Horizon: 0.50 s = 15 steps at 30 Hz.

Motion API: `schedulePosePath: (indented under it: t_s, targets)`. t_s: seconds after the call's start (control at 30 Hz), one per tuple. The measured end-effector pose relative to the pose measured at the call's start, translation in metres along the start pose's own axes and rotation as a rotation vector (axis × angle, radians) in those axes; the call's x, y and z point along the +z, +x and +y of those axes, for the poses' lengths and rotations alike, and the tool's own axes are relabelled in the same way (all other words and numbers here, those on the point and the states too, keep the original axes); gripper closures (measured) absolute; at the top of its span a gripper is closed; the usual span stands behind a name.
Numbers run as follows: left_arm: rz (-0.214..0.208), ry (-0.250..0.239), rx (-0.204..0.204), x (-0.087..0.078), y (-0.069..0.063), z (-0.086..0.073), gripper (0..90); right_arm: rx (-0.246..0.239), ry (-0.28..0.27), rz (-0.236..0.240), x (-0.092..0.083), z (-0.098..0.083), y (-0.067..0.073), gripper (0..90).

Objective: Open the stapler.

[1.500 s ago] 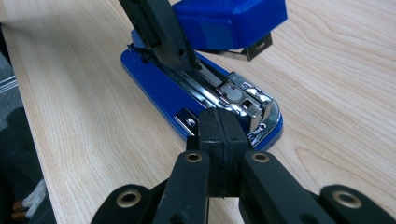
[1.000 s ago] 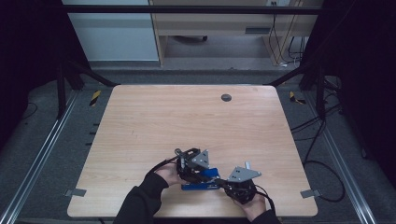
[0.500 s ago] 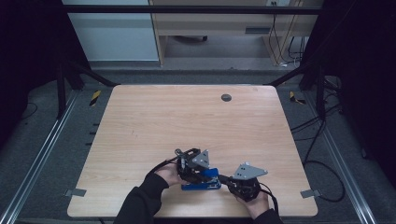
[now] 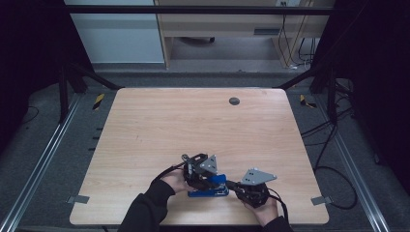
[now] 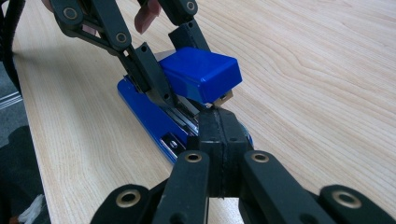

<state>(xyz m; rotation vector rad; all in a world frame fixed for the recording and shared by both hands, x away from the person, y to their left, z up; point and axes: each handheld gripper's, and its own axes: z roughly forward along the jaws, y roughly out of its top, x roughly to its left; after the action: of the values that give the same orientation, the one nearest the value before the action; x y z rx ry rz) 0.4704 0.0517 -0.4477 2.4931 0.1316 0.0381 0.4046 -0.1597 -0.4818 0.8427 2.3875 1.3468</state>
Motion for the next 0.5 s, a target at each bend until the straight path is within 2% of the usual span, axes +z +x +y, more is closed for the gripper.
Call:
schedulePosePath:
  t_s: [0.03, 0.07, 0.27, 0.5]
  targets:
    - [-0.012, -0.001, -0.021, 0.0, 0.001, 0.0, 61.3, -0.001, 0.0, 0.002, 0.0, 0.0, 0.0, 90.0]
    - [-0.007, -0.003, -0.026, -0.001, 0.001, 0.0, 59.6, -0.002, 0.004, -0.001, 0.0, 0.0, 0.001, 90.0]
    - [0.004, 0.003, -0.035, -0.006, -0.002, -0.001, 53.4, 0.001, -0.012, 0.007, 0.0, 0.0, 0.0, 90.0]
    - [0.035, -0.016, -0.04, -0.018, -0.01, -0.005, 50.3, -0.006, -0.033, 0.007, 0.0, 0.0, 0.001, 90.0]
